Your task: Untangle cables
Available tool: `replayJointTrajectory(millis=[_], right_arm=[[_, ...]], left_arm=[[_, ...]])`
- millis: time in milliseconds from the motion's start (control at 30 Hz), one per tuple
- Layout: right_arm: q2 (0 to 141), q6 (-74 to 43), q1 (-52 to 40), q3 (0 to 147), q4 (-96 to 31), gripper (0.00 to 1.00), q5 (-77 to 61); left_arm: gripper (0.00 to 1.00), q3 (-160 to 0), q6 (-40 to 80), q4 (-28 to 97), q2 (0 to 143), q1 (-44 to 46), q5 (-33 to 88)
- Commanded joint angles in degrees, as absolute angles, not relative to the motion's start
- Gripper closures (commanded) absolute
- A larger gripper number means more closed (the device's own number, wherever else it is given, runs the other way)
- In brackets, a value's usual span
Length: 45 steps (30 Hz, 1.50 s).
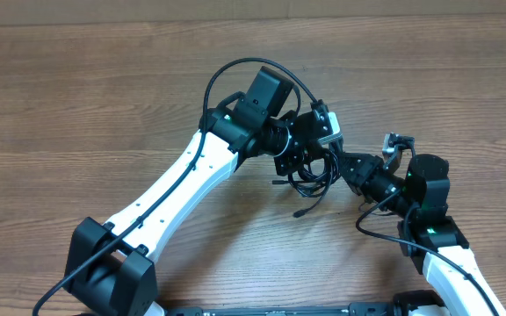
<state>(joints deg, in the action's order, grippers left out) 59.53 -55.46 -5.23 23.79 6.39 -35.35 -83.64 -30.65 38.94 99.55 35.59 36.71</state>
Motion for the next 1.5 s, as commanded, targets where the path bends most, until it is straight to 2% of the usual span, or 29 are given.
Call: replayJointTrajectory(millis=[0, 67, 500, 600, 900, 1167, 1467], right_arm=[[59.5, -55.5, -5.5, 24.8, 6.9, 0.89, -36.4], [59.5, -55.5, -5.5, 24.8, 6.9, 0.96, -36.5], [59.5, -55.1, -5.5, 24.8, 6.7, 0.96, -37.1], [59.5, -55.1, -5.5, 24.8, 6.8, 0.96, -37.1], [59.5, -55.0, -5.5, 24.8, 7.9, 0.96, -37.6], [59.5, -50.8, -5.5, 24.8, 17.4, 0.96, -47.8], [59.5, -50.8, -5.5, 24.8, 16.9, 0.96, -47.5]], left_arm=[[0.96, -85.3, -32.2, 38.3, 99.2, 36.1, 41.0], [0.96, -85.3, -32.2, 38.3, 99.2, 36.1, 41.0], [0.96, -85.3, -31.6, 38.1, 99.2, 36.0, 38.3], [0.96, -85.3, -28.3, 38.1, 99.2, 36.0, 32.7], [0.96, -85.3, -7.0, 38.1, 99.2, 35.9, 9.2], [0.96, -85.3, -5.9, 38.0, 99.7, 35.9, 8.4], [0.96, -85.3, -5.5, 38.1, 99.7, 35.9, 8.0]])
